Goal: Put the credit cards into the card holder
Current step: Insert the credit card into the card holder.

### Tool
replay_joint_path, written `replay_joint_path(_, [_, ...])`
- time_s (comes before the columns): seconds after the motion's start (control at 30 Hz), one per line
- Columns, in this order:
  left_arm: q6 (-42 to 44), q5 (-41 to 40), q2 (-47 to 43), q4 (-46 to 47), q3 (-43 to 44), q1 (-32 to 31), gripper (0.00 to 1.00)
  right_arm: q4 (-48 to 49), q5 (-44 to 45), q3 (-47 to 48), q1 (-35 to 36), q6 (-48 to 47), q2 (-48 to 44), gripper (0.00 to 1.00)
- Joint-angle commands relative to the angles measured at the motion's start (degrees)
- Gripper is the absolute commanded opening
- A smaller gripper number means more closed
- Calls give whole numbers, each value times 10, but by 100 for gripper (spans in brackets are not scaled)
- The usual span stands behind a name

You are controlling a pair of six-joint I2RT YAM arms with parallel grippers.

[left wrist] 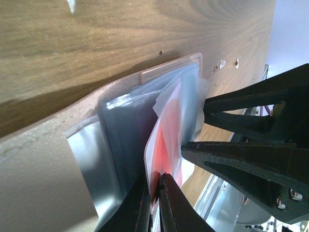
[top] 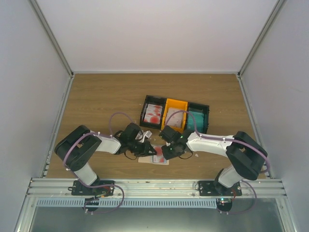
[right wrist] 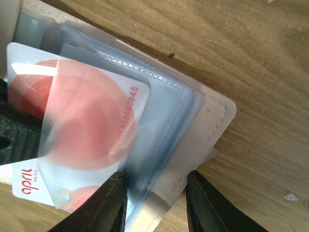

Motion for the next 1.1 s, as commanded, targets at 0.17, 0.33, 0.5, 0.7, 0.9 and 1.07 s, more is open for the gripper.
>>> replay_joint_path(0.17, [0, -13, 32, 20, 24, -28, 9, 67, -66, -41, -25, 20, -47, 38])
replay_joint_path(0.33, [4, -11, 40, 11, 37, -34, 11, 71, -59, -54, -37, 25, -70, 40])
replay_joint_path(0.5, [19, -19, 24, -23, 46, -37, 15, 61, -28, -64, -47, 38, -95, 43])
replay_joint_path(0.7, [33, -41, -14, -68, 46, -39, 25, 54, -9, -69, -54, 46, -112, 47])
replay_joint_path(0.9, [39, -53, -34, -100, 44, -42, 32, 55, -7, -68, -57, 45, -112, 49])
replay_joint_path(1.07, [43, -63, -48, -116, 45, -43, 37, 58, -9, -71, -57, 46, -115, 49])
